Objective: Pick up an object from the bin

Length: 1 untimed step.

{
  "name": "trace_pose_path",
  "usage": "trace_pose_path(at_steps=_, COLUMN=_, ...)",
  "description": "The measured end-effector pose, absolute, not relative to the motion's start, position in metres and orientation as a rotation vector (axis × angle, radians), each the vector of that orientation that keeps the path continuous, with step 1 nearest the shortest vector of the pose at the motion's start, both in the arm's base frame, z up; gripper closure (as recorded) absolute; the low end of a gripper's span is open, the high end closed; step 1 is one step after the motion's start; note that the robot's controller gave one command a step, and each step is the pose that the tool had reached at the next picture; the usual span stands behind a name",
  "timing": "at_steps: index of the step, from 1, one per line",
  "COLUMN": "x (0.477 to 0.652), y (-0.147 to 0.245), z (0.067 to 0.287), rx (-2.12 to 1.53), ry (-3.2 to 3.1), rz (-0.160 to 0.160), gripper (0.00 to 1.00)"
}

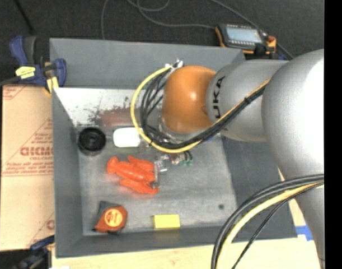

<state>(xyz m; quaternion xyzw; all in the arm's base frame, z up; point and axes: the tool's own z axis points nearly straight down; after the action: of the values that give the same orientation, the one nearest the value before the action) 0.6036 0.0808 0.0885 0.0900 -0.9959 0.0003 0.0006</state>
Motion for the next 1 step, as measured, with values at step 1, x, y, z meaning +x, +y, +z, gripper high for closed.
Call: trace_pose_path(at_steps=1, x=0.5759, y=0.0643, z=0.0774, rx=0.559, ry=-3.096, rz=0.001, gripper=0.00)
